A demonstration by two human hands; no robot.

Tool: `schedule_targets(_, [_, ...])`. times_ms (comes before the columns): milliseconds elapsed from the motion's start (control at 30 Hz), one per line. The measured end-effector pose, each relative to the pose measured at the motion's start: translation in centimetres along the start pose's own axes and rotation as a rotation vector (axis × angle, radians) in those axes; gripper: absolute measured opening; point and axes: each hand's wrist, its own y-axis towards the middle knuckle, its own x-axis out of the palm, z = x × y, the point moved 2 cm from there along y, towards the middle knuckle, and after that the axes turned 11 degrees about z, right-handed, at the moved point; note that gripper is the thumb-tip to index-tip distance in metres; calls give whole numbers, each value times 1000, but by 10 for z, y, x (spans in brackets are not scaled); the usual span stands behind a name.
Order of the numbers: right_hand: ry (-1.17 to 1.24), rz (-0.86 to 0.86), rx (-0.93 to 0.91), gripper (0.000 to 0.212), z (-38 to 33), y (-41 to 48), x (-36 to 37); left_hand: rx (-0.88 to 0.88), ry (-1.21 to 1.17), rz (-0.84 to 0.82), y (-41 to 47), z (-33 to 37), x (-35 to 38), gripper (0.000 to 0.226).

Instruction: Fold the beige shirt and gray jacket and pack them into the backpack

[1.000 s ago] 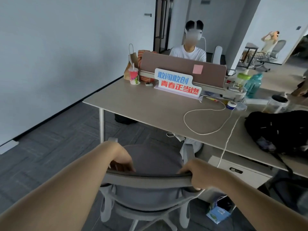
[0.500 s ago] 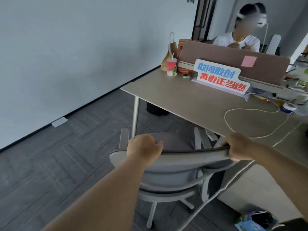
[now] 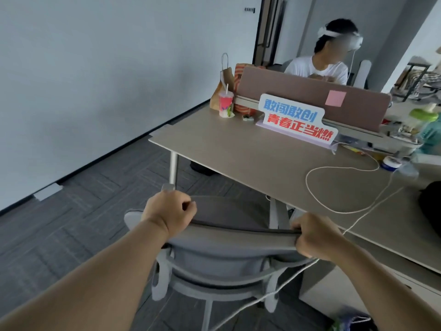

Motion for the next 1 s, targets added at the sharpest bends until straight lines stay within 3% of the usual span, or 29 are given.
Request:
schedule_targets(100, [26, -6, 62, 17, -2, 18, 0, 25, -8, -16, 31, -3, 9, 48])
schedule_targets(233, [29, 31, 140, 34, -4, 63, 1, -4, -71, -16, 85, -12, 29, 42])
schedule_targets(433, [31, 47, 318, 38, 0, 134, 2, 41, -92, -69, 184, -15, 65, 35])
schedule_targets(533, [27, 84, 349, 18, -20, 160, 2, 75, -119, -140, 241, -30, 78, 35])
schedule_targets(667, [44, 64, 293, 21, -34, 171, 10, 81, -227, -236, 272, -51, 89, 36])
schedule_targets(733, [17, 73, 332, 15, -32, 171, 10, 80, -289, -243, 275, -53, 93, 34])
schedule_targets(800, [21, 60, 363, 23, -39, 165, 4, 70, -296, -274, 275, -52, 93, 35])
schedule_targets(867, [38, 34, 388, 27, -49, 158, 2, 59, -241, -318, 270, -55, 92, 36])
schedule_targets(933, [51, -16, 409, 28, -66, 150, -8, 62, -160, -464, 271, -52, 84, 34])
schedule_targets(1000, [130, 36, 431, 30, -84, 142, -24, 30, -237, -641, 274, -42, 72, 20])
